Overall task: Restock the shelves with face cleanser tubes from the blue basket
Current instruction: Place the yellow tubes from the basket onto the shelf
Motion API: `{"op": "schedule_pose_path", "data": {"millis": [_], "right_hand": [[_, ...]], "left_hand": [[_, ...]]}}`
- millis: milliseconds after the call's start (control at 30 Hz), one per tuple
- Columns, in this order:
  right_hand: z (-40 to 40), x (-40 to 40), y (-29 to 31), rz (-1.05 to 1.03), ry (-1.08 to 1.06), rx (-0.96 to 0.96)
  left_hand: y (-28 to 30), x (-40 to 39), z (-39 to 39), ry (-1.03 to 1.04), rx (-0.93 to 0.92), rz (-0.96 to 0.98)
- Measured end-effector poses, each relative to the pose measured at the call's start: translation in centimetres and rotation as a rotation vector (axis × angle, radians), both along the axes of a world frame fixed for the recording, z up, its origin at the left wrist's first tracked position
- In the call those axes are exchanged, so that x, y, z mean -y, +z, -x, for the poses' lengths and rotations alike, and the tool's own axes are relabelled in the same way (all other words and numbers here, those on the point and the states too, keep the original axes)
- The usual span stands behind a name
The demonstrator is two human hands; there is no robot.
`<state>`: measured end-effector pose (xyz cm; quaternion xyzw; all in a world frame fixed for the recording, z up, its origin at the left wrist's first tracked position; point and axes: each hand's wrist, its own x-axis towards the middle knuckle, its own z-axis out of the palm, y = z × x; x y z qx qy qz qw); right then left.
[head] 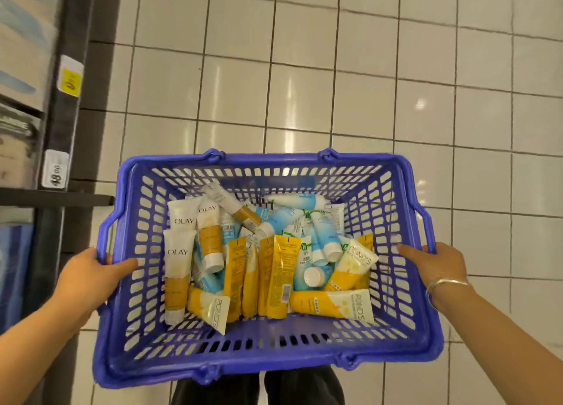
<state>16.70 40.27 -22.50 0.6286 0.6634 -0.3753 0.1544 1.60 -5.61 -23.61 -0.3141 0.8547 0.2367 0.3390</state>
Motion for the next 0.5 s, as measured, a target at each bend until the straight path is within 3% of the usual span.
{"op": "schedule_pose_path", "data": {"millis": [200,500], "right_hand": [[-1.6,1.0,7.3,0.028,-0.040,-0.018],[0.8,-2.2,27.5,-0.019,0.106,-0.135]], "left_hand": [[7.2,-0.7,0.3,-0.077,-0.071,0.021],[26.9,-2.2,1.3,-0.142,-0.162,0.032]]}}
